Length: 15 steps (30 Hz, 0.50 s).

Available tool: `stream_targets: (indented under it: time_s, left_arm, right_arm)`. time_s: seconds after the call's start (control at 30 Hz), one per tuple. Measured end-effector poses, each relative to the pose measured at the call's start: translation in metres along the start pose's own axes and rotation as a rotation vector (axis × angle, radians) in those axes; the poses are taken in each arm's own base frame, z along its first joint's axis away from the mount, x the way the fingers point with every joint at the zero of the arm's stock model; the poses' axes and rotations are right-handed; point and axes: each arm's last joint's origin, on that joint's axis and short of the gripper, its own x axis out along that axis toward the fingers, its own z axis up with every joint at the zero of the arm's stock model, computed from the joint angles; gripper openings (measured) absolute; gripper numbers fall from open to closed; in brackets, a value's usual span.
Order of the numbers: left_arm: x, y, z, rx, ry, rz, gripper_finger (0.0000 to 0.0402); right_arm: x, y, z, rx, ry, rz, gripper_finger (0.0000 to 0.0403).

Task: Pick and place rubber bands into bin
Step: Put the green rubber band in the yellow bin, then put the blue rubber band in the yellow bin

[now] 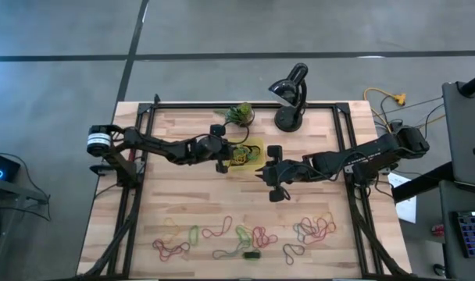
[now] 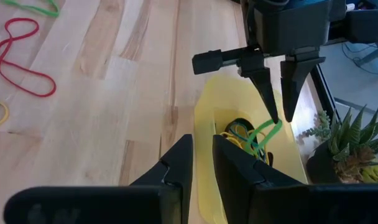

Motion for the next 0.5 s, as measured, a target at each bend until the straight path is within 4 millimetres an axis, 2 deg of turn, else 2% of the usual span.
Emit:
stream_targets:
  time_s: [0.2, 0.5]
  left_arm:
    - [-0.003, 0.003, 0.002, -0.004, 0.003, 0.030, 0.0077]
    - [-0.017, 0.007, 0.006, -0.016, -0.001, 0.022, 0.0079]
  right_arm:
    - [0.000, 0.000, 0.000, 0.000, 0.001, 0.000, 0.0056]
    - [0.000, 0.000, 0.000, 0.004, 0.004, 0.001, 0.0056]
